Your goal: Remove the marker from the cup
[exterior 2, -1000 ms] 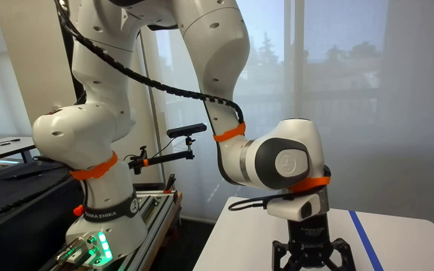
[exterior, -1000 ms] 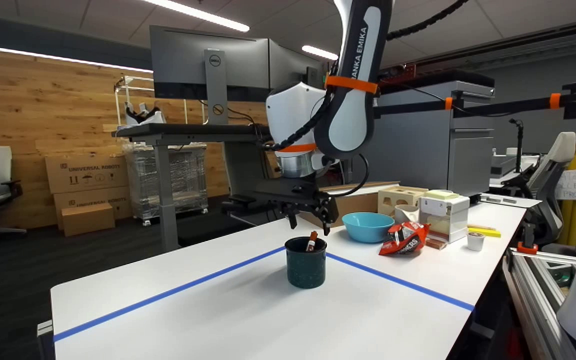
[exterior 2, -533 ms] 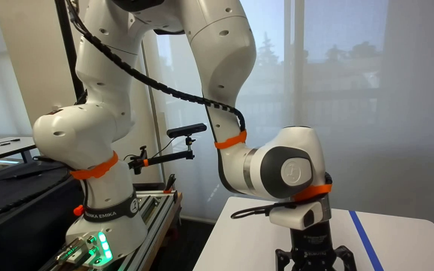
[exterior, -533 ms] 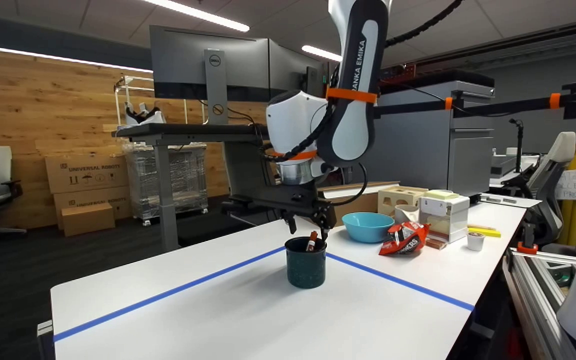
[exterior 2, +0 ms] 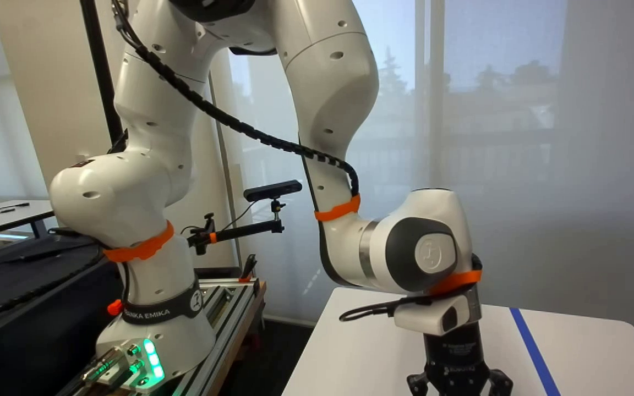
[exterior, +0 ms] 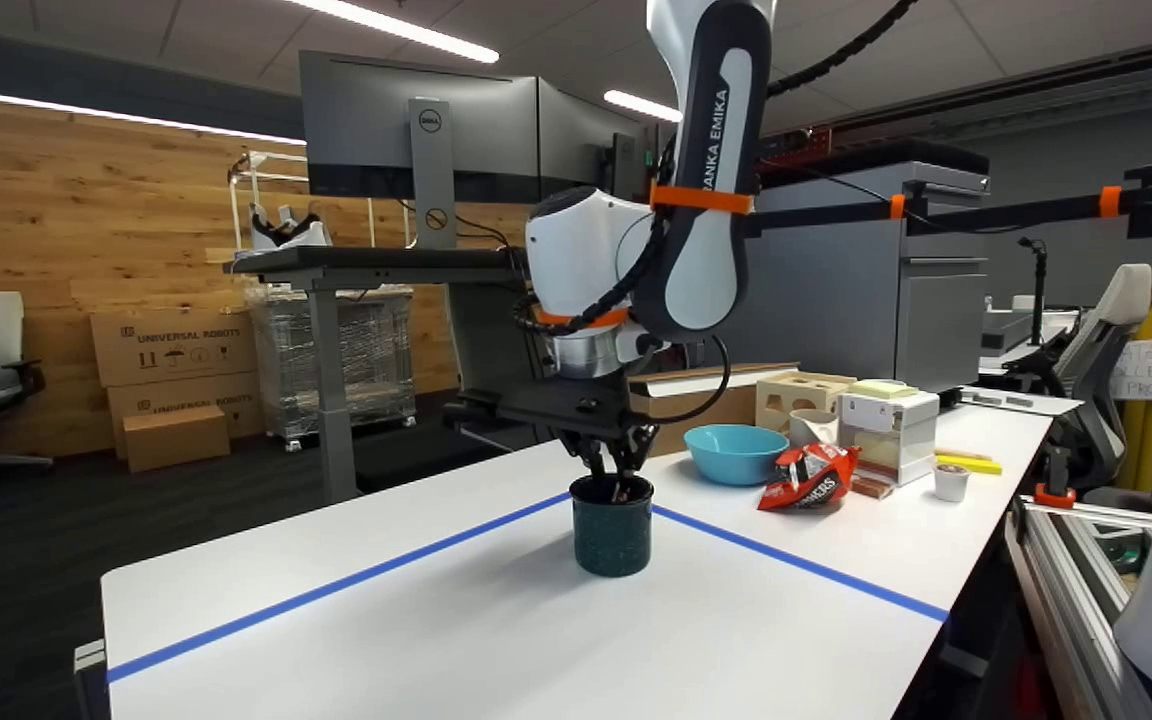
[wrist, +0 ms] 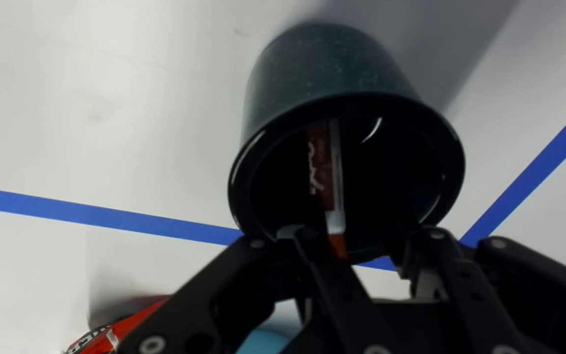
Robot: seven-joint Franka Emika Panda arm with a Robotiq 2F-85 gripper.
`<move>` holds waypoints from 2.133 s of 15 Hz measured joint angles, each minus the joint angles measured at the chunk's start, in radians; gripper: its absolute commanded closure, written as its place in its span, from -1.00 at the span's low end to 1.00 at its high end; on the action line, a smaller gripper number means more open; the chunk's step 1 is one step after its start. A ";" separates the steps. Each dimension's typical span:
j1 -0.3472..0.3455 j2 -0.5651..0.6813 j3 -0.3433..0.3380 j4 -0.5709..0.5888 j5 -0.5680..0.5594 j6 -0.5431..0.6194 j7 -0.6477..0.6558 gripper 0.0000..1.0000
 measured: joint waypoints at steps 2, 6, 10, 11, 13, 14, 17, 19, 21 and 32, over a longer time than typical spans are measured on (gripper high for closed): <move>0.011 0.005 -0.008 0.000 -0.013 0.000 0.013 0.23; 0.030 0.022 -0.032 0.002 -0.038 0.000 0.040 0.17; 0.034 0.043 -0.048 0.017 -0.049 0.001 0.050 0.75; 0.036 0.049 -0.050 0.022 -0.049 0.001 0.050 0.90; 0.040 0.059 -0.055 0.029 -0.049 0.002 0.050 0.91; 0.043 0.060 -0.057 0.030 -0.049 0.002 0.050 0.90; 0.057 0.057 -0.067 0.030 -0.053 0.002 0.050 0.90; 0.067 0.043 -0.072 0.027 -0.056 0.002 0.050 0.90; 0.075 0.016 -0.075 0.019 -0.056 0.002 0.050 0.90; 0.113 -0.258 -0.073 -0.098 -0.077 -0.018 0.041 0.90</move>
